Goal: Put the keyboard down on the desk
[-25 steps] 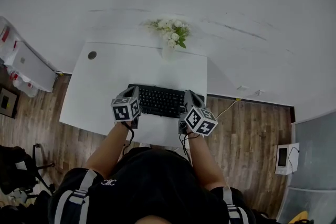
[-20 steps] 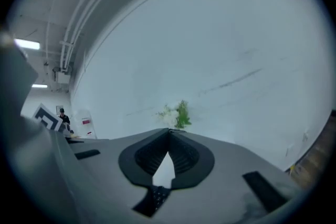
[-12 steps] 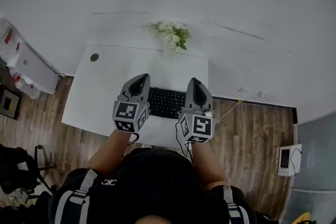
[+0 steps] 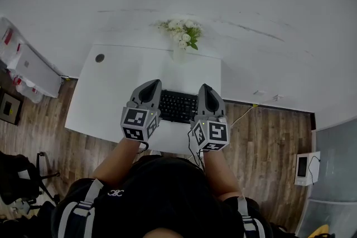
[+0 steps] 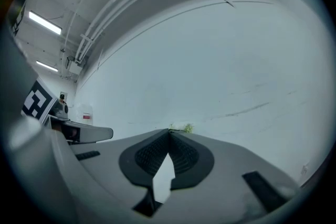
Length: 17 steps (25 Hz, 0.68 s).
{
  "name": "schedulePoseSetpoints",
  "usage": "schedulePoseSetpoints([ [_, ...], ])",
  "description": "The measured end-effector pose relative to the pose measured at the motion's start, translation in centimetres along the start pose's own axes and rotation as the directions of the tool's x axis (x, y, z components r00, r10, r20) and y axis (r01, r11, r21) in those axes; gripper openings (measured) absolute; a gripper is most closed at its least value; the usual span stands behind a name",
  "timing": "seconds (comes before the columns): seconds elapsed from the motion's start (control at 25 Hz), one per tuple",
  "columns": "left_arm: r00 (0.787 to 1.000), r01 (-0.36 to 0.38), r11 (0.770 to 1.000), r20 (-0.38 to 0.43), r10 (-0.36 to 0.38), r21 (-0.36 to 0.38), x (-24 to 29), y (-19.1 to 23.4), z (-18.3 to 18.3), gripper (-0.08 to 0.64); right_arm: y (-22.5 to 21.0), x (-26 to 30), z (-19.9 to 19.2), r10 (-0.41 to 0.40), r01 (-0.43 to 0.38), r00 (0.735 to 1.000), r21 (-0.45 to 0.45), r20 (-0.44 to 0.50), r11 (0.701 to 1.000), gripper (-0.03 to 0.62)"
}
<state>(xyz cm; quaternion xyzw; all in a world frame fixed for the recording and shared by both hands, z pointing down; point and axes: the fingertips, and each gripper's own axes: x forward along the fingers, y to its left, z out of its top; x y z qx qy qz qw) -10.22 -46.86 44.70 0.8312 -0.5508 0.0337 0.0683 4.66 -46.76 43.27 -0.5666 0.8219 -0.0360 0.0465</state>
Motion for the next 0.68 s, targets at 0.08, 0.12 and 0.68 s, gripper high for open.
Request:
schedulePoseSetpoints([
  [0.08, 1.0, 0.001, 1.0, -0.006, -0.001, -0.003, -0.1, -0.1, -0.3, 0.002, 0.0, -0.1, -0.2, 0.002, -0.002, 1.0, 0.002, -0.005, 1.0, 0.002],
  [0.12, 1.0, 0.001, 1.0, -0.008, -0.001, -0.003, -0.1, -0.1, -0.4, 0.002, 0.0, 0.0, -0.3, 0.001, -0.001, 1.0, 0.004, -0.008, 1.0, 0.002],
  [0.68, 1.0, -0.005, 1.0, -0.024, 0.004, -0.022, -0.2, 1.2, -1.0, 0.0, 0.8, 0.7, -1.0, 0.021, -0.021, 1.0, 0.022, -0.022, 1.0, 0.002],
])
